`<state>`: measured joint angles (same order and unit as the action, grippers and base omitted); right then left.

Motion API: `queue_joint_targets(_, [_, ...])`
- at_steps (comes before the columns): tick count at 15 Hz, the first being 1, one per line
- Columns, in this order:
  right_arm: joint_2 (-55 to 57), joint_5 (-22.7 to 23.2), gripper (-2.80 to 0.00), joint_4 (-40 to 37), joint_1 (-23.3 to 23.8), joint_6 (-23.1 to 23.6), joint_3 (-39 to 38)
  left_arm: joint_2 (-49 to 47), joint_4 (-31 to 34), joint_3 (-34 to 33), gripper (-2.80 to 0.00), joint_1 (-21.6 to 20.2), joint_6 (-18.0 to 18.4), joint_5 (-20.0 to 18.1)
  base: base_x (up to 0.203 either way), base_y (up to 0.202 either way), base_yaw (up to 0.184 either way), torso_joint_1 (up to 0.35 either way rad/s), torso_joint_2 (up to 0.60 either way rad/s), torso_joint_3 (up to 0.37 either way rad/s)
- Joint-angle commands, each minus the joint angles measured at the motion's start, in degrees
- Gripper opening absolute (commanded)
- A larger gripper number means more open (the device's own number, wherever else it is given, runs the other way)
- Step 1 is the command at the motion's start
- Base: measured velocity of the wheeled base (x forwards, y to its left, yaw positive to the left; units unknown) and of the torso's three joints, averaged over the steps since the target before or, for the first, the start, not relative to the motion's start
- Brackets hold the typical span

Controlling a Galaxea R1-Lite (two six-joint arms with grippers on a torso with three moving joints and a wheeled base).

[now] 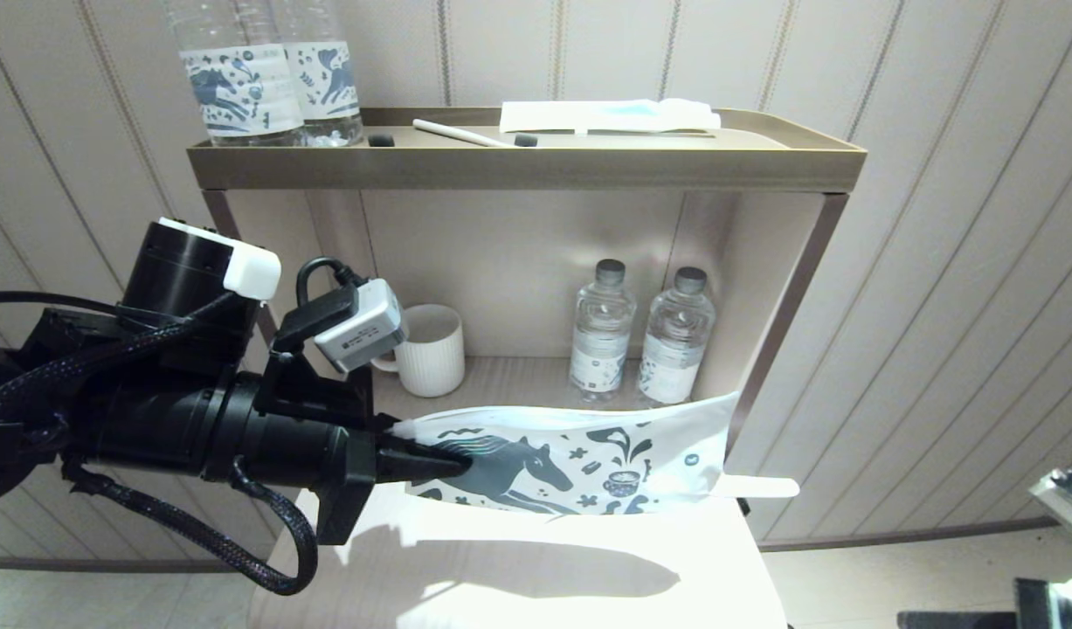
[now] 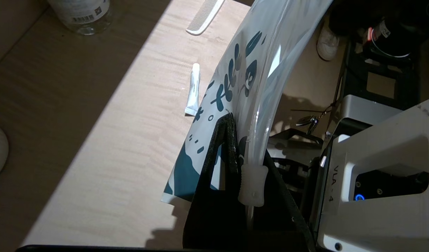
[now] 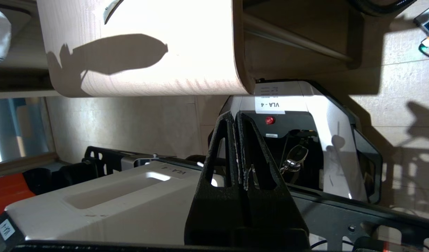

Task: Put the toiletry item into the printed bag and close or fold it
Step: Pick up the toothpaste

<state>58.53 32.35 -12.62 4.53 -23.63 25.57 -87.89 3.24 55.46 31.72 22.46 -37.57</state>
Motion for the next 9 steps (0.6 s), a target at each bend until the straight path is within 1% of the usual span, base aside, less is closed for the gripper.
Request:
queue_joint_targets(1, [-2.5,0.3,-2.80,-0.1,-0.3,-1.2,-1.1,-0.3,0.0,0.0,-2.80,0.0,0.1,-0.2,0.000,0.000,0.000,0.000,0.00,0.000])
queue_joint_targets(3, [-1.5,-0.6,-2.80,0.5,-0.8,-2.0,-3.5,-0.3,0.1,-0.1,-2.80,0.2,0.1,-0.2,0.000,0.000,0.000,0.000,0.00,0.000])
queue_joint_targets(4, [-0.3,-2.3,-2.80,0.6,-0.9,-0.1,-3.8,-0.3,0.1,-0.1,-2.80,0.5,0.1,-0.2,0.000,0.000,0.000,0.000,0.00,0.000])
queue_joint_targets(5, [1.7,-5.4,-2.80,0.6,-1.4,2.7,-4.2,-0.3,0.0,-0.3,-2.80,0.7,0.1,-0.2,0.000,0.000,0.000,0.000,0.00,0.000])
queue_joint_targets(6, [4.1,-10.1,-2.80,0.7,-2.7,6.1,-4.8,-0.3,-0.1,-0.5,-2.80,0.7,0.2,-0.2,0.000,0.000,0.000,0.000,0.00,0.000])
queue_joint_targets(7, [5.8,-16.3,-2.80,0.9,-5.6,9.6,-5.8,-0.3,-0.5,-0.6,-2.80,0.7,0.2,-0.1,0.000,0.000,0.000,0.000,0.00,0.000])
queue_joint_targets(9, [6.7,-26.5,-2.80,3.9,-13.2,14.7,-7.8,-0.4,-1.1,-1.0,-2.80,1.0,0.3,-0.1,0.000,0.000,0.000,0.000,0.00,0.000])
